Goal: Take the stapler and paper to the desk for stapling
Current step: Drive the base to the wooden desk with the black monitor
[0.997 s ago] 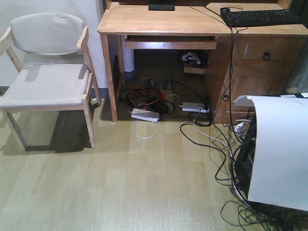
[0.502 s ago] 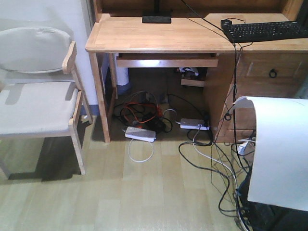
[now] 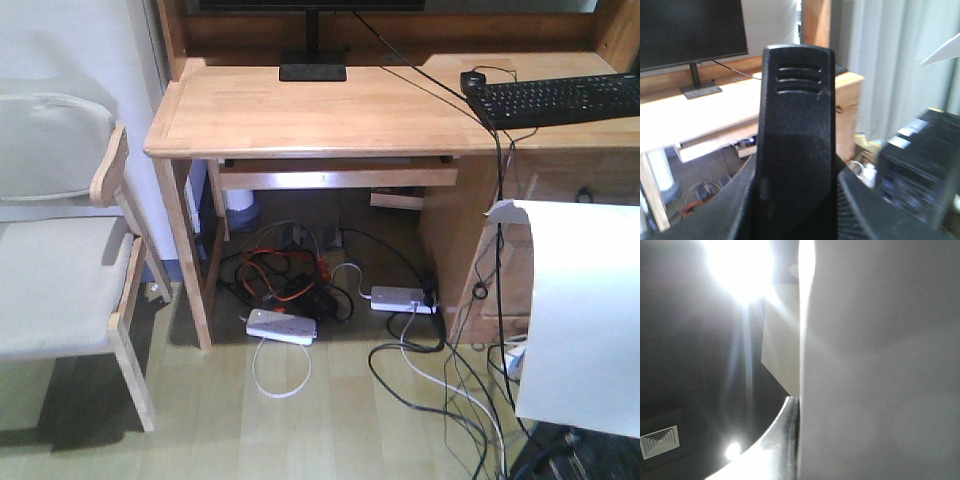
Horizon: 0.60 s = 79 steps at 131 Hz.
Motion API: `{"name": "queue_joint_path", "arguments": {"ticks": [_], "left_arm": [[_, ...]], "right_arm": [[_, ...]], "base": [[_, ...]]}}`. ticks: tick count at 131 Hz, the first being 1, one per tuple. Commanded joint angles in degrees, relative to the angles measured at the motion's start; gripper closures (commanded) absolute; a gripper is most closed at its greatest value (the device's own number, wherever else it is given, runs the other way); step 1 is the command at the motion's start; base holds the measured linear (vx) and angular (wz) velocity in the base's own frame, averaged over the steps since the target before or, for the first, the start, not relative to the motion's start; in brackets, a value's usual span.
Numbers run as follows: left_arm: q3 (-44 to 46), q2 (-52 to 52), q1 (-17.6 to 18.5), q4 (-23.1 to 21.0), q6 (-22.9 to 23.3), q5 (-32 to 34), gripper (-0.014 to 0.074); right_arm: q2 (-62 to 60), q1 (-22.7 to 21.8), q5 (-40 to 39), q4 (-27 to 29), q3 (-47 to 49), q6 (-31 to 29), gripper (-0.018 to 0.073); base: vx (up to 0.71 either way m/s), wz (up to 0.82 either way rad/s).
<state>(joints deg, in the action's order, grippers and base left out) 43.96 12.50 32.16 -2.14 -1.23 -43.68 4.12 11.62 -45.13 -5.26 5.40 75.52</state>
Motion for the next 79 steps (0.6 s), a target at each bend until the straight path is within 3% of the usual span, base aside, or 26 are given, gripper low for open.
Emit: {"name": "queue_joint_path", "arguments": {"ticks": [1,79], "left_arm": [[1.7,0.7,0.2,-0.5,0.0,6.8,0.0603],[1.7,0.7,0.2,-0.5,0.0,6.8,0.0603]], "right_arm": [[0.7,-0.3,-2.8,-0.5,1.4,-0.6,0.0566],[0.7,-0.3,-2.8,-0.5,1.4,-0.6,0.0566]], "base": [[0.42,-0.01],[0.42,0.0]]}}
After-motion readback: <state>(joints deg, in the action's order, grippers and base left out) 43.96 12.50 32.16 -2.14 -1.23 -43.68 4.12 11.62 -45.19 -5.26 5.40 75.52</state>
